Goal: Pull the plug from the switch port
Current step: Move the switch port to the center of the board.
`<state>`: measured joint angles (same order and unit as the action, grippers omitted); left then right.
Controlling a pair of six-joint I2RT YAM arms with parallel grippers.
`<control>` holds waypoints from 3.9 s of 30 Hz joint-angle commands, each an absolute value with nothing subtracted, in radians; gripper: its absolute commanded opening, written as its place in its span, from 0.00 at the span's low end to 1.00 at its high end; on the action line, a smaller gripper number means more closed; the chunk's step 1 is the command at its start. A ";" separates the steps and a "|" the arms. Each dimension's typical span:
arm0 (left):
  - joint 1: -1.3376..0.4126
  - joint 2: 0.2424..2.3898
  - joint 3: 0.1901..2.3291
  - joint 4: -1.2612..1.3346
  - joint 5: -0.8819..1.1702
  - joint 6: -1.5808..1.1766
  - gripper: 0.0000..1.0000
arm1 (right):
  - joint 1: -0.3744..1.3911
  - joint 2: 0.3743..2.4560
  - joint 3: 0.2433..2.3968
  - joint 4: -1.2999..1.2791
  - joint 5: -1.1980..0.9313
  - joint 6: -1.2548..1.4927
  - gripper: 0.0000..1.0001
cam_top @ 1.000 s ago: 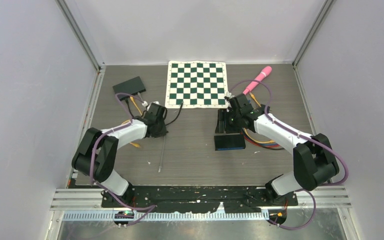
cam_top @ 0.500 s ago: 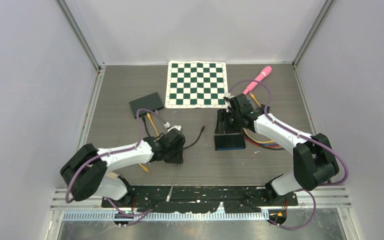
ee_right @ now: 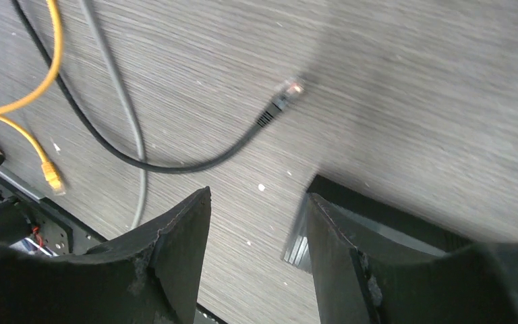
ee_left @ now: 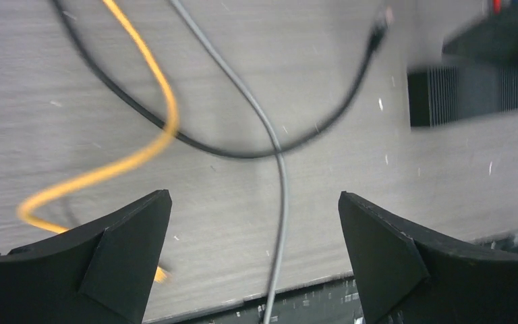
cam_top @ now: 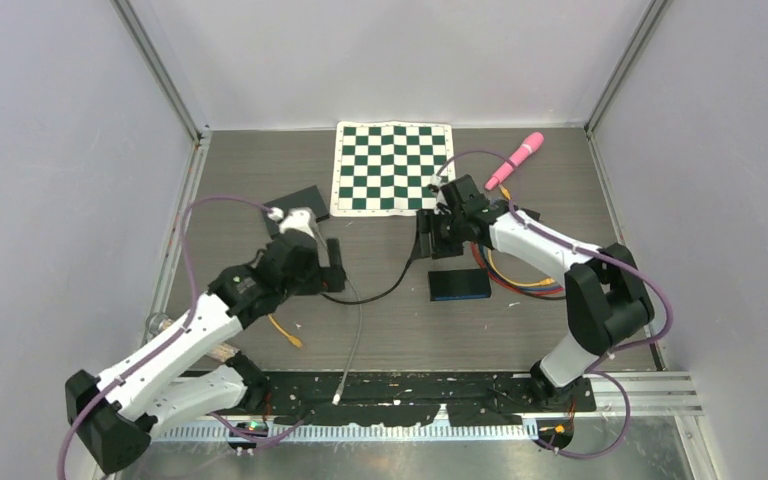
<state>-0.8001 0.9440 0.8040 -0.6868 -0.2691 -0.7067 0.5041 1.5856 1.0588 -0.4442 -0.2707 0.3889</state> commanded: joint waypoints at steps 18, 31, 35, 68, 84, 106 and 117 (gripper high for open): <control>0.030 0.959 0.721 -0.615 0.089 -0.515 1.00 | 0.690 2.019 1.519 -0.471 -0.258 0.362 0.60; 0.058 1.049 0.592 -0.467 0.189 -0.532 0.97 | 0.814 1.977 1.279 -0.458 -0.306 0.291 0.59; 0.058 1.070 0.570 -0.441 0.200 -0.530 0.96 | 0.864 1.906 1.178 -0.463 -0.328 0.259 0.58; 0.046 0.906 0.527 -0.465 0.110 -0.513 1.00 | 0.815 2.163 1.799 -0.516 -0.305 0.314 0.58; 0.045 0.874 0.527 -0.492 0.092 -0.490 1.00 | 0.818 2.456 2.117 -0.542 -0.326 0.340 0.49; 0.046 0.937 0.558 -0.477 0.119 -0.473 1.00 | 0.909 1.928 1.184 -0.233 -0.340 0.419 0.05; 0.046 0.941 0.625 -0.448 0.232 -0.368 1.00 | 0.918 1.807 1.154 -0.368 -0.305 0.332 0.34</control>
<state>0.0479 0.9398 0.5571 -0.4896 0.1669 -0.4385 0.9173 1.8587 1.0985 -0.2707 -0.3344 0.3908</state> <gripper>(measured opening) 0.994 0.233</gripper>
